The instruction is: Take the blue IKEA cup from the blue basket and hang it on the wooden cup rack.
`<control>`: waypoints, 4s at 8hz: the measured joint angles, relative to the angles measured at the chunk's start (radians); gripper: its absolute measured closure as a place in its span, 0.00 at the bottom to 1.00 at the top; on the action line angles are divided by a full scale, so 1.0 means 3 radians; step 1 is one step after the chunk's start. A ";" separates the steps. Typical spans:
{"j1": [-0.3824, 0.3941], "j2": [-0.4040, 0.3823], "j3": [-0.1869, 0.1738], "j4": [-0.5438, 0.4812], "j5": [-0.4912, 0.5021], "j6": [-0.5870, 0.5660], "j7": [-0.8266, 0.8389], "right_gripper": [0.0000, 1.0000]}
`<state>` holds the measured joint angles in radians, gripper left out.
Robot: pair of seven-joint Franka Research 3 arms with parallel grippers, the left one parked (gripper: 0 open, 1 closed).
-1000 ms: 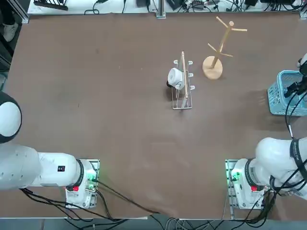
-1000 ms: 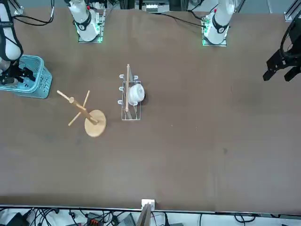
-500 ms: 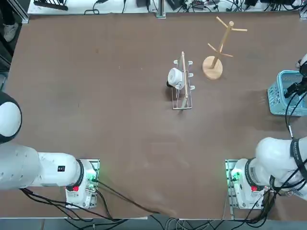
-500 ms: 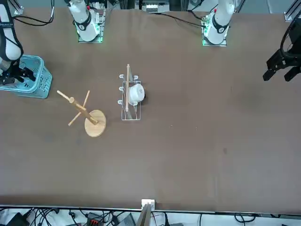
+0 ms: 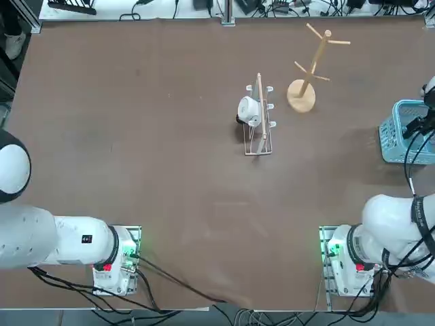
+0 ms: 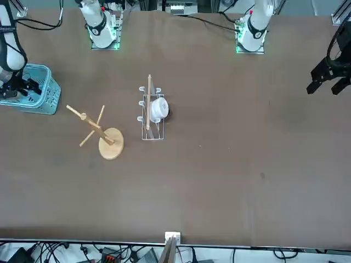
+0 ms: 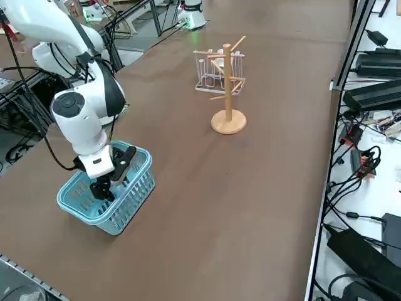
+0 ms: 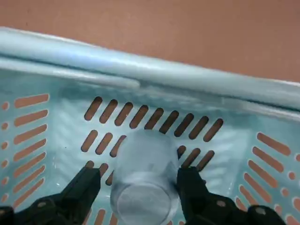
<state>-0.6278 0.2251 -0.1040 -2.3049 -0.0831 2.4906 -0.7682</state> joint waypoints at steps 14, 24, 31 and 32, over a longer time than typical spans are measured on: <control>-0.0090 0.0025 0.0016 0.0000 0.0000 -0.0014 -0.0170 0.06; 0.0051 -0.0120 0.0082 0.0243 0.0004 -0.0240 -0.0176 0.18; 0.0330 -0.0576 0.0111 0.1593 0.0463 -0.2608 -0.0195 0.18; 0.0380 -0.0581 0.0113 0.1811 0.0645 -0.2898 -0.0200 0.18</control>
<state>-0.5139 0.0507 -0.0702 -1.7617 0.1105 1.6213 -0.8282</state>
